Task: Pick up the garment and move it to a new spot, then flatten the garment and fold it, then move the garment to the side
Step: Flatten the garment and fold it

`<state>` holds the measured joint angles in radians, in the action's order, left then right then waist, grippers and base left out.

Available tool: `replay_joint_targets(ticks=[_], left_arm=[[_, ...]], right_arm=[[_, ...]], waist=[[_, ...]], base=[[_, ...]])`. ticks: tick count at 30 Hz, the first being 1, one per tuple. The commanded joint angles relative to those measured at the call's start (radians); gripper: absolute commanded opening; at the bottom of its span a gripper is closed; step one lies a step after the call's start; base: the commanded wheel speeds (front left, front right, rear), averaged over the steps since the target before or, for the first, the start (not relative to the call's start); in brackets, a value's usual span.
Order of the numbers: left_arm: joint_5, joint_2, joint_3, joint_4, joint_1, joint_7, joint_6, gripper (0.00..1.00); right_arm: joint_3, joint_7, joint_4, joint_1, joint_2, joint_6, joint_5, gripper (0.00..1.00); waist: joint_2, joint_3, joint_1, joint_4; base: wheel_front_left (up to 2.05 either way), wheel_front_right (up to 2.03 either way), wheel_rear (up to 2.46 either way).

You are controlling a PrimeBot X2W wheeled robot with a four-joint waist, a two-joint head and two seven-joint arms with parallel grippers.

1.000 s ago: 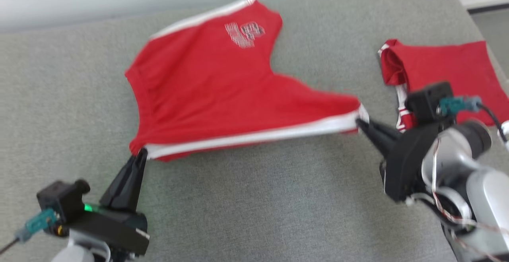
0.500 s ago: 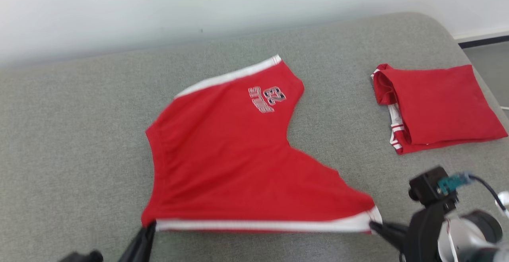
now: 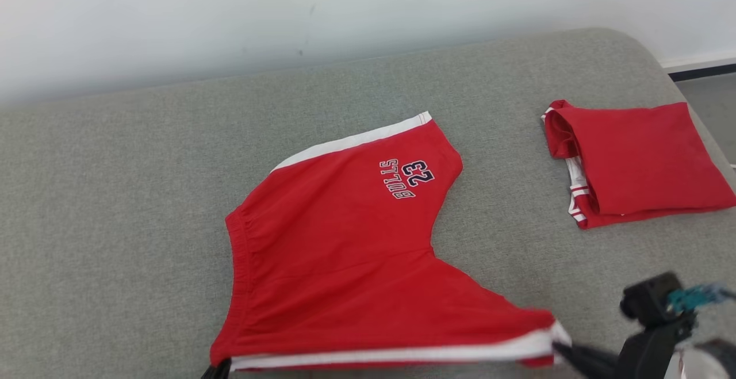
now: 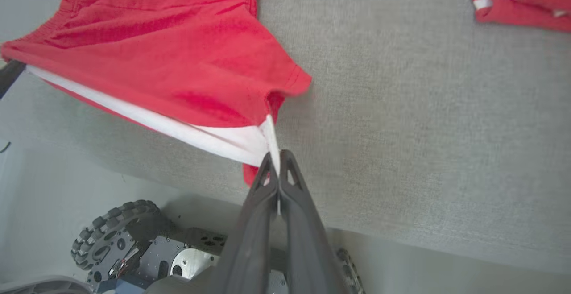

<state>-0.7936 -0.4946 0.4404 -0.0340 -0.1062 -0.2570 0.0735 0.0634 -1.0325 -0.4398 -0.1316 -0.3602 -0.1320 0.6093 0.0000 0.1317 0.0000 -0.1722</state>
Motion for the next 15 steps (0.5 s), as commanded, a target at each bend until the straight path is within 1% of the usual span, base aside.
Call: replay_joint_targets(ticks=[1,4,8,13,15], left_arm=[[-0.003,-0.003,-0.001,0.008,0.014,0.006,-0.001,0.0],[0.003,0.0,0.013,0.022,0.066,0.036,0.005,0.0],[-0.009,0.015,0.014,0.016,0.15,0.079,0.006,0.0],[-0.005,0.064,0.032,-0.01,0.279,0.135,-0.009,0.0],[0.001,0.085,0.041,-0.025,0.335,0.152,-0.01,0.0]], right_arm=[[-0.011,0.029,0.007,0.039,0.0,0.003,-0.012,0.0],[-0.012,0.087,0.053,0.118,0.005,0.003,-0.027,0.0],[-0.003,0.158,0.139,0.262,-0.015,0.003,-0.052,0.0],[0.025,0.242,0.28,0.427,-0.032,0.003,-0.074,0.0],[0.019,0.286,0.34,0.493,-0.022,0.003,-0.088,0.0]], waist=[[0.0,0.007,0.0,0.008],[0.0,0.023,0.0,0.025],[0.0,0.056,0.0,0.057],[0.0,0.105,0.0,0.104],[0.0,0.128,0.0,0.121]], base=[[0.0,0.0,0.0],[0.0,0.0,0.0],[0.0,0.0,0.0],[0.0,0.0,0.0],[0.0,0.0,0.0]])
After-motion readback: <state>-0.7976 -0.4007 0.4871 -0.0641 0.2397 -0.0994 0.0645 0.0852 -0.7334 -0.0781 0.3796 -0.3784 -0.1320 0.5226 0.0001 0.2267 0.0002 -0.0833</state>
